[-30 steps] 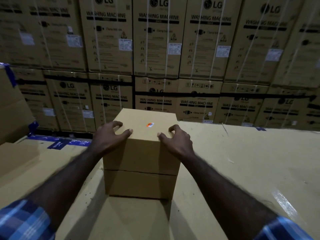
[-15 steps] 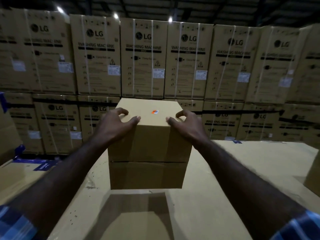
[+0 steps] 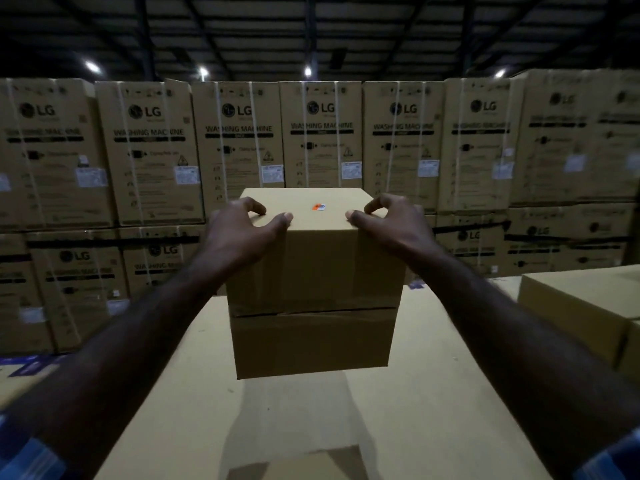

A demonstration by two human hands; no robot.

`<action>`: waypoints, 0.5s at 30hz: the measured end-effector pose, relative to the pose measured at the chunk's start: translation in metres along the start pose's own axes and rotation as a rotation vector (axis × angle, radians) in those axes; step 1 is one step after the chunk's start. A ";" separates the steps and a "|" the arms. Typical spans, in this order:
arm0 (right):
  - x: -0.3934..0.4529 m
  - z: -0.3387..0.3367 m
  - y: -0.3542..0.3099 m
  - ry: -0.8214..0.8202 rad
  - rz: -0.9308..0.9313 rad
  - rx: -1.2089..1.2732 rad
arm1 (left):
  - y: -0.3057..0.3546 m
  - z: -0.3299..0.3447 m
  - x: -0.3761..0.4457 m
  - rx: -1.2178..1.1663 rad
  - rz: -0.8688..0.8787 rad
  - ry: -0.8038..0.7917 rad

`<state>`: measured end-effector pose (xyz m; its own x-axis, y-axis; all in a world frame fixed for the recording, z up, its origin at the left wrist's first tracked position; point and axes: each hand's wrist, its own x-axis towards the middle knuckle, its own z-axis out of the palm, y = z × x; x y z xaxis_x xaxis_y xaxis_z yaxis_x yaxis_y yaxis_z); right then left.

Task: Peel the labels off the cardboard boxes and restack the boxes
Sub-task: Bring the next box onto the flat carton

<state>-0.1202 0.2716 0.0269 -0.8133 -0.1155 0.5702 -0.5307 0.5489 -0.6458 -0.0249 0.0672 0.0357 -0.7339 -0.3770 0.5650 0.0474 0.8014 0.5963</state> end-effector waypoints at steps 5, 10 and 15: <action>-0.015 -0.093 0.056 -0.004 0.012 -0.032 | 0.085 0.050 -0.039 -0.023 0.011 -0.025; -0.027 -0.166 0.111 0.009 0.052 -0.067 | 0.148 0.101 -0.064 -0.032 0.014 -0.084; -0.038 -0.201 0.155 0.018 0.091 -0.094 | 0.181 0.136 -0.084 -0.024 0.027 -0.154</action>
<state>-0.1240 0.5272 0.0070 -0.8522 -0.0471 0.5211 -0.4296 0.6316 -0.6454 -0.0474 0.3074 0.0188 -0.8271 -0.2784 0.4883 0.0832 0.7985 0.5962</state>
